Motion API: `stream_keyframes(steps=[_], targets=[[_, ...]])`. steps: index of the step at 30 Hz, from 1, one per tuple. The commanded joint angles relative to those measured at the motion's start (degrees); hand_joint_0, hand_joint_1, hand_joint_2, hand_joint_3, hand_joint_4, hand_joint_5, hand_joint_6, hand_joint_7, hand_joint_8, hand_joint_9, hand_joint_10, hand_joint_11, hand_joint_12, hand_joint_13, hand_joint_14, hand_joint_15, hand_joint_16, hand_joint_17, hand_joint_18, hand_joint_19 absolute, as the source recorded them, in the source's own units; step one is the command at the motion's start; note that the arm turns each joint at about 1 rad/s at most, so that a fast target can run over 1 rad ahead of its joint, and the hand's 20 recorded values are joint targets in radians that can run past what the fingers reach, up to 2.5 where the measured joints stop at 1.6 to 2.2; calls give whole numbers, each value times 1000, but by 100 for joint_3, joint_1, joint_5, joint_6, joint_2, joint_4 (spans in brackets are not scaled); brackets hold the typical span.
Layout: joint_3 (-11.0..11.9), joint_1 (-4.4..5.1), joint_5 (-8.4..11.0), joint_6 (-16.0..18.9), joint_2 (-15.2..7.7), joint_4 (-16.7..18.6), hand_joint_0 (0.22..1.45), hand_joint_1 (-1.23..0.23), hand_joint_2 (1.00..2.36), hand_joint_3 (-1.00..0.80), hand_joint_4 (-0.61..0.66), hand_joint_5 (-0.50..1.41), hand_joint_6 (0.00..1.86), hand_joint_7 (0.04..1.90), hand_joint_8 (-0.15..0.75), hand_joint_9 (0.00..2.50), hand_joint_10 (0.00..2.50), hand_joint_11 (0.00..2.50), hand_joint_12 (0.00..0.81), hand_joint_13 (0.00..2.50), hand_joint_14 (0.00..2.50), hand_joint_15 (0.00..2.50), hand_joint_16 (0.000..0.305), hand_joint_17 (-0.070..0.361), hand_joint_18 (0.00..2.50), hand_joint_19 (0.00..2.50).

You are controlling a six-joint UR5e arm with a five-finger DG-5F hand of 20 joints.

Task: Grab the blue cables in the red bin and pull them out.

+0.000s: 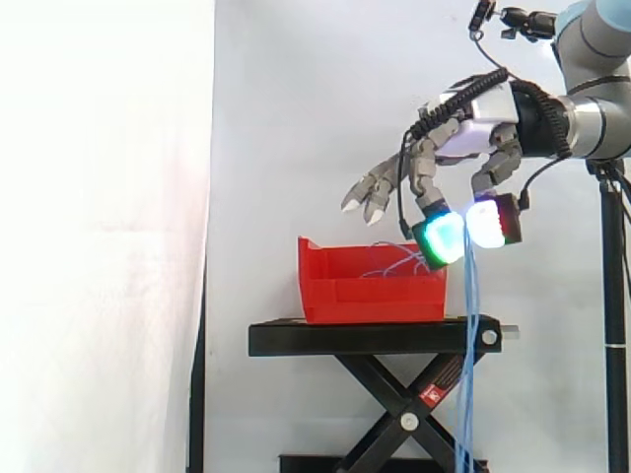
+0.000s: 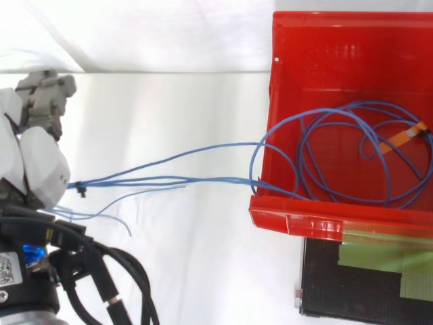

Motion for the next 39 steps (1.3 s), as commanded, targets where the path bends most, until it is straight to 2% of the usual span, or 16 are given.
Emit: stream_keyframes(steps=[1, 2, 3, 5, 8, 16, 18, 28, 33, 35, 36, 39], targets=[[3, 48, 85, 2676, 62, 0, 928, -734, 1000, -1000, 155, 739, 978, 640, 245, 622, 13, 396, 329, 417, 11, 266, 44, 98, 367, 434], [3, 65, 120, 2852, 62, 0, 928, -735, 1000, -1000, 148, 739, 978, 641, 245, 622, 13, 396, 329, 417, 11, 266, 44, 98, 367, 435], [3, 65, 120, 2852, 62, 0, 927, -736, 1000, -1000, 149, 739, 977, 642, 244, 623, 14, 396, 328, 418, 10, 263, 44, 98, 367, 432], [3, 101, 217, 3159, 62, -9, 927, -736, 1000, -1000, 149, 740, 976, 643, 242, 623, 14, 398, 328, 418, 11, 263, 44, 98, 366, 434], [3, 109, 261, 3414, 62, -17, 929, -736, 1000, -1000, 149, 740, 973, 644, 243, 623, 15, 397, 328, 418, 11, 266, 44, 98, 367, 435], [-6, 127, 278, 3862, 62, -44, 928, -739, 1000, -1000, 155, 740, 965, 645, 242, 626, 14, 399, 329, 419, 12, 266, 44, 98, 366, 439], [-6, 153, 349, 4100, 62, -44, 928, -740, 1000, -1000, 154, 740, 966, 636, 244, 625, 14, 398, 329, 420, 11, 262, 44, 98, 367, 439], [-6, 188, 533, 4732, 62, -123, 928, -742, 1000, -1000, 157, 744, 950, 645, 243, 628, 14, 400, 328, 420, 11, 266, 44, 98, 368, 439], [-269, 206, 639, 5207, 62, -158, 928, -743, 1000, -1000, 157, 746, 945, 649, 245, 628, 16, 402, 328, 420, 11, 267, 44, 98, 368, 442], [-305, 206, 639, 5260, 62, -149, 929, -743, 1000, -1000, 157, 747, 943, 650, 243, 631, 13, 393, 328, 421, 11, 266, 43, 98, 368, 438], [-410, 224, 665, 5435, 62, -149, 929, -744, 1000, -1000, 156, 748, 945, 642, 244, 630, 16, 399, 328, 421, 11, 266, 43, 98, 369, 442], [-480, 232, 700, 5620, 62, -149, 930, -746, 1000, -1000, 156, 748, 944, 641, 244, 633, 13, 393, 327, 421, 11, 263, 43, 98, 369, 442]])
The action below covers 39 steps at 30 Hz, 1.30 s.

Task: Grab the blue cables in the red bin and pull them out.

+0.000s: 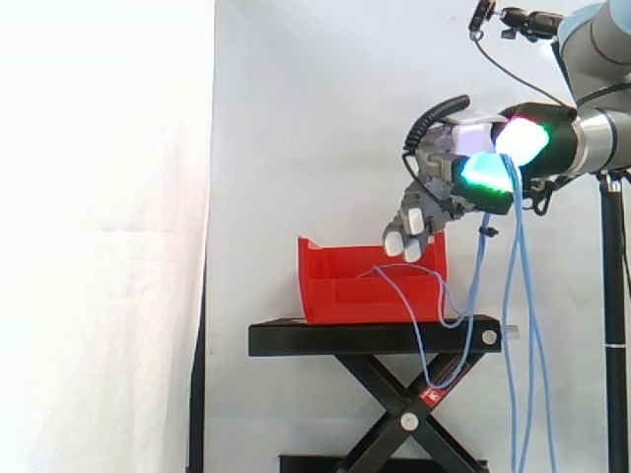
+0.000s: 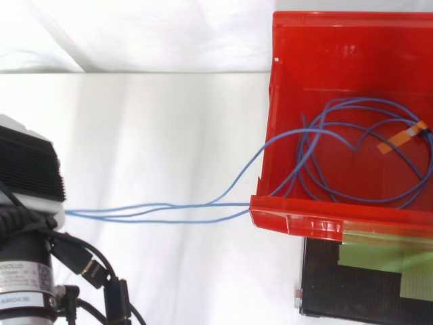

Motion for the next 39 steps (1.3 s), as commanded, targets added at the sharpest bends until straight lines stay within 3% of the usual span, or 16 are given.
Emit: stream_keyframes(steps=[1, 18, 31, 39], targets=[[-117, 15, 34, 377, 0, -7, 930, -746, 1000, -1000, 150, 748, 944, 643, 245, 632, 16, 400, 327, 421, 11, 266, 43, 98, 369, 442], [-143, 24, 43, 1141, 0, -104, 931, -748, 1000, -1000, 156, 755, 931, 646, 248, 639, 16, 406, 328, 474, 12, 298, 43, 97, 374, 439], [-152, 6, 60, 1194, 0, -517, 939, -752, 1000, -1000, 158, 754, 925, 648, 255, 706, 18, 543, 343, 736, 22, 562, 43, 96, 469, 501], [-143, 6, 60, 1194, 0, -535, 939, -753, 1000, -1000, 151, 748, 927, 653, 269, 680, 22, 724, 347, 808, 26, 712, 43, 97, 473, 540]])
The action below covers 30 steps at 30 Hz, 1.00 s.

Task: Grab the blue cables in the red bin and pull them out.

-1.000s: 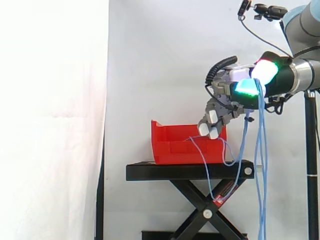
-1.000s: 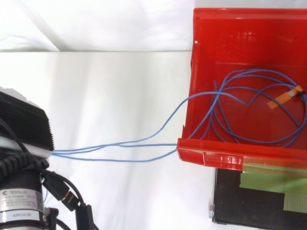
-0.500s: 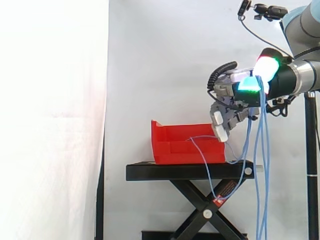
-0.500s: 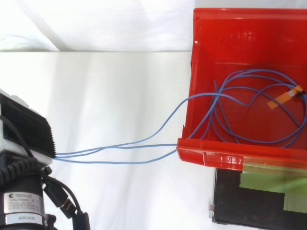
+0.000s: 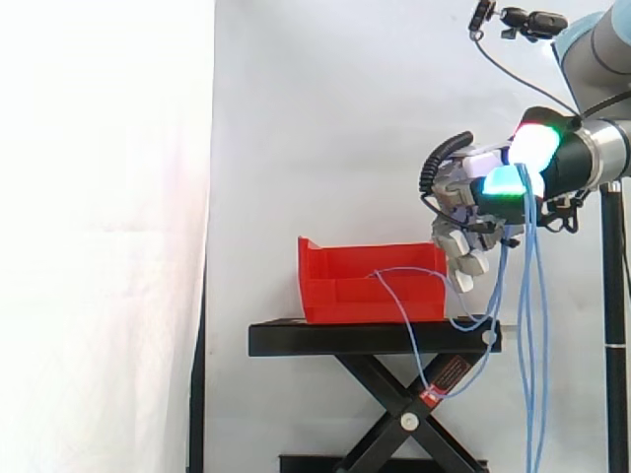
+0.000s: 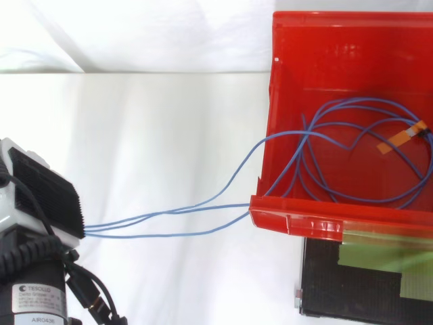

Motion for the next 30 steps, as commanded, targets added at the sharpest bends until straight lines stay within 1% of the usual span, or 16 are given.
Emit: stream_keyframes(steps=[1, 7, 10, 15, 21, 25, 30], targets=[[-3, -7, -1, -9, 0, -13, 939, -752, 1000, -1000, 157, 748, 927, 653, 270, 677, 22, 741, 350, 817, 27, 726, 43, 97, 473, 542], [-3, 11, -1, -9, 0, -13, 939, -752, 1000, -1000, 142, 747, 926, 647, 276, 648, 22, 791, 359, 871, 27, 800, 43, 96, 509, 597], [6, 11, 8, -9, 0, -13, 939, -752, 1000, -1000, 146, 744, 922, 654, 289, 633, 23, 862, 370, 904, 28, 846, 43, 97, 527, 621], [-3, 2, -1, -9, 0, -39, 939, -750, 1000, -1000, 135, 741, 922, 655, 308, 598, 21, 966, 393, 942, 27, 858, 43, 97, 566, 663], [-3, 11, -1, -9, 9, -39, 937, -751, 1000, -1000, 121, 738, 920, 656, 326, 553, 20, 1029, 409, 980, 26, 848, 44, 99, 599, 707], [6, 11, -1, -9, 0, -48, 935, -751, 1000, -1000, 91, 732, 921, 654, 337, 534, 18, 1087, 417, 1018, 25, 866, 45, 101, 633, 736], [-3, 20, -1, -9, 0, -48, 933, -750, 1000, -1000, 72, 728, 916, 656, 354, 531, 13, 1312, 424, 1049, 24, 868, 46, 103, 672, 751]])
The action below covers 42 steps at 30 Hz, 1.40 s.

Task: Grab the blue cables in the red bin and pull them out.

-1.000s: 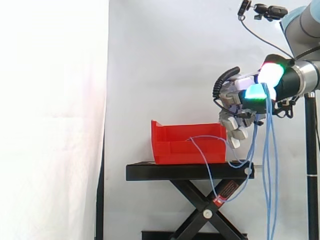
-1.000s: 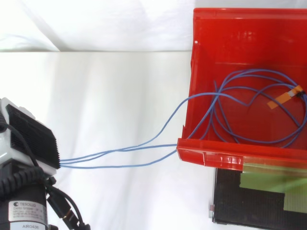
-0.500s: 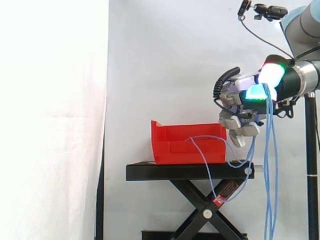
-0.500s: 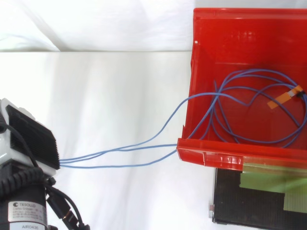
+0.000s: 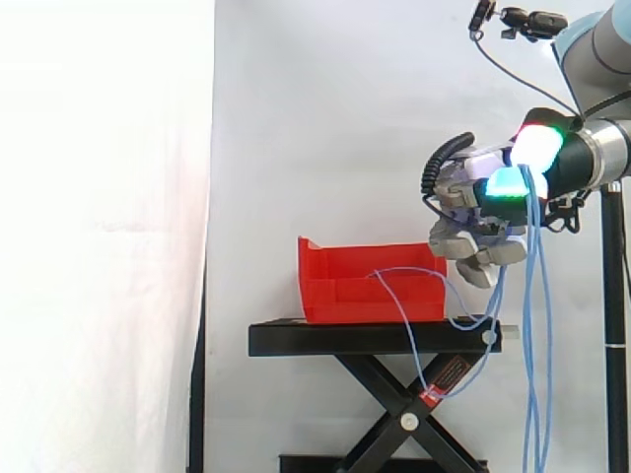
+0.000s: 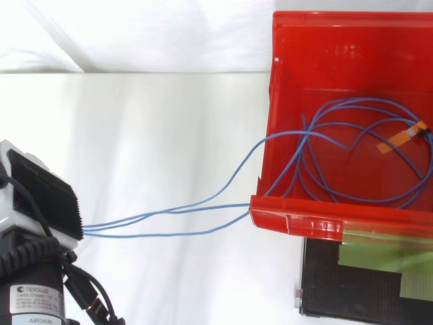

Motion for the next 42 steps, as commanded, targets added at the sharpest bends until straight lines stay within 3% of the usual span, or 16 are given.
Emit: stream_keyframes(steps=[1, 4, 6, 11, 12, 17, 23, 29, 31, 34, 35, 36, 42], targets=[[-2, 3, 0, 0, 8, -1, 932, -750, 1000, -1000, 72, 727, 916, 654, 354, 526, 13, 1349, 425, 1053, 22, 867, 46, 103, 673, 761], [-2, -6, 9, 0, -1, -1, 930, -750, 1000, -1000, 59, 721, 911, 660, 357, 522, 8, 1466, 427, 1063, 24, 869, 46, 104, 689, 777], [-2, 3, 9, 0, -1, -1, 927, -748, 1000, -1000, 45, 708, 963, 616, 350, 470, 250, 1485, 434, 1088, 24, 910, 47, 105, 700, 802], [-2, 3, 9, 0, -1, -9, 924, -746, 1000, -1000, 24, 698, 963, 607, 340, 404, 491, 1430, 434, 1091, 23, 915, 47, 106, 707, 811], [7, 3, 0, 0, -1, -9, 924, -746, 1000, -1000, 24, 695, 969, 592, 336, 354, 738, 1331, 435, 1094, 20, 928, 47, 106, 708, 820], [-2, 3, 9, -9, -1, -9, 923, -747, 1000, -1000, 24, 697, 962, 587, 339, 343, 965, 1235, 437, 1105, 22, 951, 47, 106, 723, 809], [-2, 3, 9, -9, -1, -9, 924, -750, 1000, -1000, 35, 710, 937, 601, 342, 369, 966, 1246, 427, 1135, 22, 1017, 46, 104, 735, 832], [7, 3, 9, -9, 8, -18, 926, -760, 1000, -1000, 37, 717, 924, 613, 341, 403, 892, 1247, 395, 1265, 10, 1326, 44, 99, 765, 877], [-2, -6, 9, -9, -1, -36, 926, -760, 1000, -1000, 39, 719, 923, 614, 341, 427, 756, 1290, 389, 1293, 4, 1428, 43, 97, 770, 879], [-2, 3, 9, -18, -1, -53, 927, -764, 1000, -1000, 47, 730, 865, 657, 337, 487, 433, 1417, 371, 1262, 294, 1415, 42, 95, 766, 891], [7, 3, 9, -26, -1, -62, 928, -764, 1000, -1000, 44, 733, 865, 652, 337, 489, 402, 1443, 366, 1207, 608, 1328, 42, 94, 764, 902], [7, 3, 0, -26, -1, -80, 928, -764, 1000, -1000, 45, 733, 863, 660, 337, 492, 391, 1437, 364, 1196, 648, 1333, 42, 94, 764, 901], [-2, 3, 0, -26, -1, -88, 927, -766, 1000, -1000, 62, 734, 866, 648, 339, 508, 311, 1463, 355, 1047, 1649, 967, 39, 88, 768, 961]])
